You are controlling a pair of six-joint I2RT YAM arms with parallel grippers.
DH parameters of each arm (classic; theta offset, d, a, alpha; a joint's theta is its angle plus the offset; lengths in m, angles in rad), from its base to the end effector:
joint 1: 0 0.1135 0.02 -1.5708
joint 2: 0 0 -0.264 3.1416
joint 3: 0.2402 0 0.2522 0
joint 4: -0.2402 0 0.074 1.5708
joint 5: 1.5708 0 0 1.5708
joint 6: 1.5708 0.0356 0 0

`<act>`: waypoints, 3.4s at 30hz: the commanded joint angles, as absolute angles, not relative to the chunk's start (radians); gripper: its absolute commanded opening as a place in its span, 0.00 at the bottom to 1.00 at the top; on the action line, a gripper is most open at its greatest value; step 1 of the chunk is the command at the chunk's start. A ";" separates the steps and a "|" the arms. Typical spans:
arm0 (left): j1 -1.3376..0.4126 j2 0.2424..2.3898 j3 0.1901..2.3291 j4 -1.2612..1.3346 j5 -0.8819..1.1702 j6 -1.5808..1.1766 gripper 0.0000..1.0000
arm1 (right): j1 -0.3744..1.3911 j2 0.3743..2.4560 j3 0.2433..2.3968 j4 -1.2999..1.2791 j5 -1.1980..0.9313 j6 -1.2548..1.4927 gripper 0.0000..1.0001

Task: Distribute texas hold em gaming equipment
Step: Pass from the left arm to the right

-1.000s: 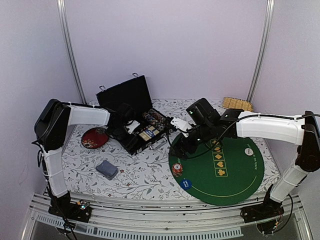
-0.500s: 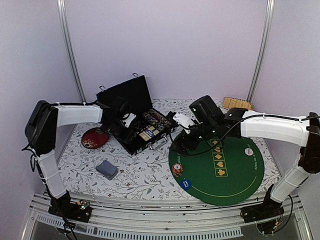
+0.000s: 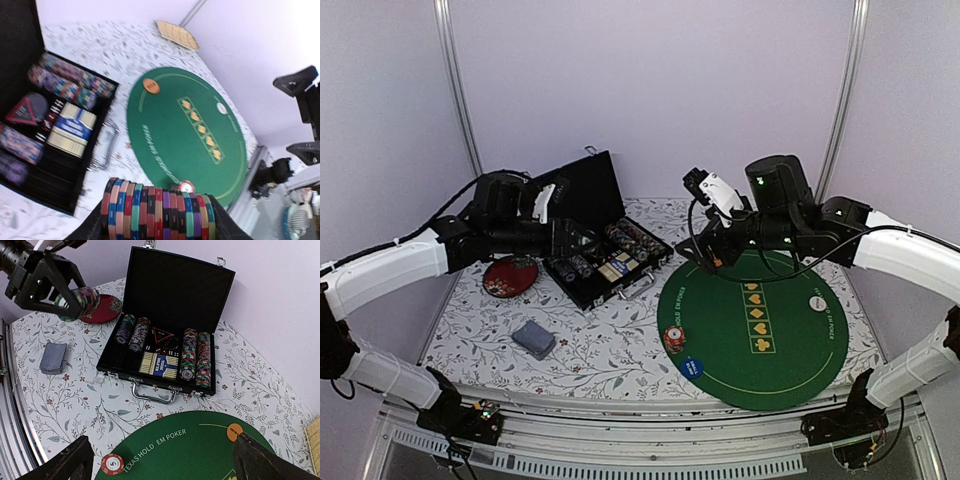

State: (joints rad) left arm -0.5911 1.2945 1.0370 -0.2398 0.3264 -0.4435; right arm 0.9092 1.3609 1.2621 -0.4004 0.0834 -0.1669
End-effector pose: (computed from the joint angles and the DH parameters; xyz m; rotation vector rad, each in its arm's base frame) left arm 0.2384 -0.1738 0.3117 0.3731 2.1545 -0.9518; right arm 0.1933 0.2434 0.3548 -1.0257 1.8198 0.3685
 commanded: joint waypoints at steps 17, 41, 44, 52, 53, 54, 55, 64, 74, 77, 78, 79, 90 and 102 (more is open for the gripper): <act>-0.623 1.653 1.014 0.536 0.788 -1.012 0.00 | 0.906 1.658 1.522 -0.444 -0.147 -0.587 0.99; -0.623 1.712 0.989 0.673 0.796 -1.125 0.00 | 0.860 1.904 1.677 -0.411 -0.286 -0.769 0.52; -0.622 1.718 0.989 0.678 0.798 -1.130 0.00 | 0.860 1.904 1.674 -0.400 -0.266 -0.771 0.52; -0.622 1.727 0.985 0.694 0.802 -1.143 0.00 | 0.860 1.925 1.671 -0.378 -0.252 -0.773 0.59; -0.622 1.726 0.984 0.697 0.803 -1.144 0.00 | 0.860 1.925 1.671 -0.376 -0.257 -0.773 0.58; -0.622 1.728 0.985 0.698 0.804 -1.144 0.00 | 0.860 1.924 1.671 -0.376 -0.262 -0.773 0.55; -0.622 1.728 0.985 0.698 0.805 -1.144 0.00 | 0.861 1.924 1.671 -0.374 -0.269 -0.773 0.50; -0.621 1.749 0.980 0.704 0.807 -1.155 0.00 | 0.860 1.898 1.668 -0.386 -0.288 -0.758 0.08; -0.619 1.786 0.986 0.707 0.807 -1.157 0.21 | 0.860 1.898 1.643 -0.415 -0.307 -0.722 0.02; -0.619 1.788 0.986 0.711 0.810 -1.156 0.32 | 0.860 1.896 1.637 -0.415 -0.314 -0.718 0.02; -0.620 1.788 0.986 0.713 0.810 -1.155 0.36 | 0.860 1.895 1.636 -0.414 -0.316 -0.716 0.02; -0.618 1.788 0.986 0.713 0.808 -1.155 0.40 | 0.859 1.895 1.634 -0.414 -0.316 -0.715 0.02; -0.610 1.774 0.979 0.731 0.807 -1.154 0.64 | 0.860 1.889 1.622 -0.422 -0.330 -0.710 0.02; -0.598 1.767 0.959 0.732 0.798 -1.155 0.85 | 0.849 1.878 1.611 -0.425 -0.340 -0.697 0.02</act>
